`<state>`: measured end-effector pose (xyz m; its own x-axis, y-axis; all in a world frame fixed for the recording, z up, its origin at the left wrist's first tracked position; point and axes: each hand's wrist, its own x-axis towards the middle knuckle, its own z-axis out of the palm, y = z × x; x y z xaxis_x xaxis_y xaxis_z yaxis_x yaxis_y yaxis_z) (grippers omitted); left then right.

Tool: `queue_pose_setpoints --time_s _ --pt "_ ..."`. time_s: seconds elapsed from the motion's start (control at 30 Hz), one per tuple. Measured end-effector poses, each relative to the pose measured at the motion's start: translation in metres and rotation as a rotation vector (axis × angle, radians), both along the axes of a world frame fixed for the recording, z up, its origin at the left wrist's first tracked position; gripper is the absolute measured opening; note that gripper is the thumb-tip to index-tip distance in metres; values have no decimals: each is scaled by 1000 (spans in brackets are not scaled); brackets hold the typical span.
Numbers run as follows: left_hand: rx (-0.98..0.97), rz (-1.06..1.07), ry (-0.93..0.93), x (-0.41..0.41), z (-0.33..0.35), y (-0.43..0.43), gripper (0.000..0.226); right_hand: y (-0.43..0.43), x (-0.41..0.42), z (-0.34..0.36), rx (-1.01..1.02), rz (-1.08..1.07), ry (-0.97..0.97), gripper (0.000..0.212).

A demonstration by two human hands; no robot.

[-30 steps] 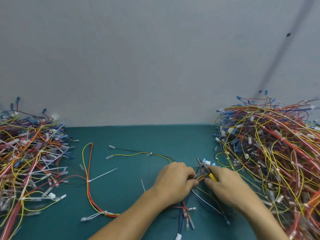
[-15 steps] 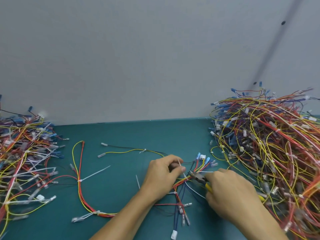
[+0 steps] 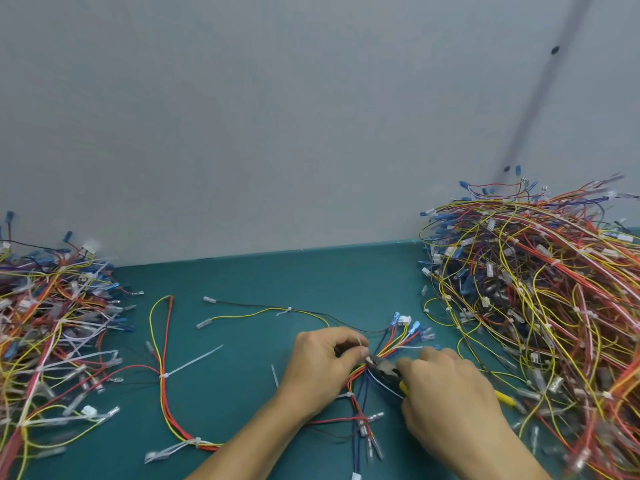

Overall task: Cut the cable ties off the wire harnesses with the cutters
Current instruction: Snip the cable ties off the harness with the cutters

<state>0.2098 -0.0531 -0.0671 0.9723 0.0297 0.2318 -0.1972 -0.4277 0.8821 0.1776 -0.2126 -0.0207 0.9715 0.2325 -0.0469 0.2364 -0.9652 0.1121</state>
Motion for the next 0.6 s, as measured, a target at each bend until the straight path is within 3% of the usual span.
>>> queue_pose_setpoints --time_s 0.6 --pt "-2 2 -27 1 -5 2 14 5 -1 -3 46 16 -55 27"
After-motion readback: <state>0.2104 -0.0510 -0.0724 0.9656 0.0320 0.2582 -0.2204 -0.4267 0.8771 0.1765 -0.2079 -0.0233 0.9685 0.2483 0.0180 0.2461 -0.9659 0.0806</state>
